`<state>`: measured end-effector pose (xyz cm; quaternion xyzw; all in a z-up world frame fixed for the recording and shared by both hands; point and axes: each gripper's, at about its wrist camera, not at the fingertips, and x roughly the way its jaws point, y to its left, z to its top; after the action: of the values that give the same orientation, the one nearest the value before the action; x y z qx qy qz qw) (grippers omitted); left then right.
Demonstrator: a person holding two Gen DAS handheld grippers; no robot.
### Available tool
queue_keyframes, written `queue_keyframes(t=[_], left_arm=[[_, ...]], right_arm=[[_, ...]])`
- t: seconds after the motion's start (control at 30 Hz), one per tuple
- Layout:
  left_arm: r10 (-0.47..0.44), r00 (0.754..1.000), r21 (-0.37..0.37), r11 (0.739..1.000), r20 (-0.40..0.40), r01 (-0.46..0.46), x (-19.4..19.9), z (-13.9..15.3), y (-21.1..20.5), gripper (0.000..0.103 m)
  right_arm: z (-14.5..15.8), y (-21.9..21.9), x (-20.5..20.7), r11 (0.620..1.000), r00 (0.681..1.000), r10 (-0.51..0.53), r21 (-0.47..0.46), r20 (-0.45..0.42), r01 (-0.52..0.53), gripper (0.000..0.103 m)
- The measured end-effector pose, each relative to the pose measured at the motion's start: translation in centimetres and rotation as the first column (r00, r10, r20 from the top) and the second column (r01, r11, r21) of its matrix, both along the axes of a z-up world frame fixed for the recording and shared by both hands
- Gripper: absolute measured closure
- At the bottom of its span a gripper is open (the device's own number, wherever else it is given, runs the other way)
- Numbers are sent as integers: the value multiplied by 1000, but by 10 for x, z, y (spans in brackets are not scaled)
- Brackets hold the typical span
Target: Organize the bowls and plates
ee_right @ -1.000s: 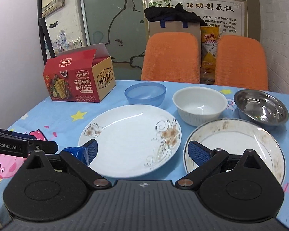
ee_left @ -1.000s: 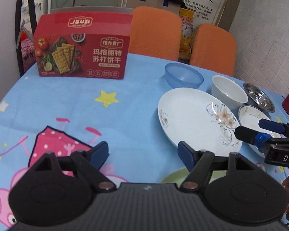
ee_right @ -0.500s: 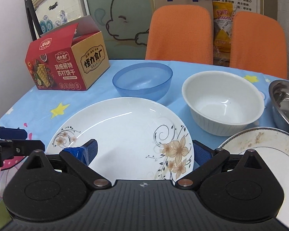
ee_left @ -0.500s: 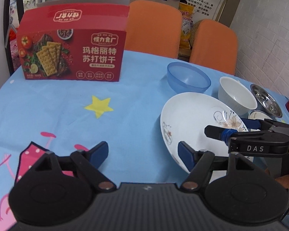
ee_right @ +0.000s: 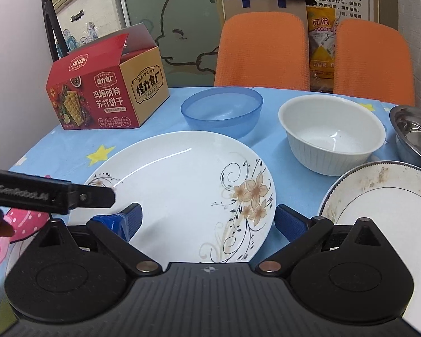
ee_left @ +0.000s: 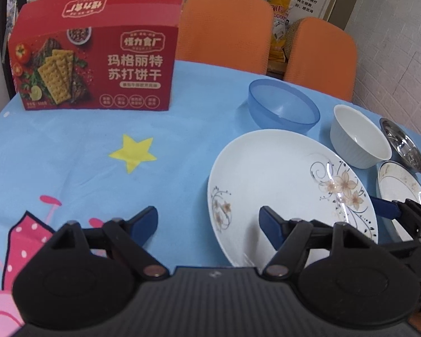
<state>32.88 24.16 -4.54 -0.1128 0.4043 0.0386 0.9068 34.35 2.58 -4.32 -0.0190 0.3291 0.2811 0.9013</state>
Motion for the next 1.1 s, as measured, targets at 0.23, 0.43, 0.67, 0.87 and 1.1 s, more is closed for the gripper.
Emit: queue_keyframes(t=[0.23,0.43,0.67,0.87,1.1], left_arm=[[-22,1000,50,999,-6,22,14,-7,-11,31],[-33,999,57,998,5,32,13,-8,-14,31],[-30,999,64,998,13,30,12,-8,-16,30],[-32,999,66,997,13,31,12,-8,-17,30],[-33,999,66,997,14,32,12,-8,-19,30]], right_arm=[[-9,10,-2,999,999,32,-37,29,-31,14],[-12,15,-3,995,998,49,-84,48,-45,13],[-14,15,-4,995,997,55,-81,56,-50,12],[-13,16,-4,995,997,54,-83,55,-49,12],[-13,16,-4,995,997,55,-83,55,-50,12]])
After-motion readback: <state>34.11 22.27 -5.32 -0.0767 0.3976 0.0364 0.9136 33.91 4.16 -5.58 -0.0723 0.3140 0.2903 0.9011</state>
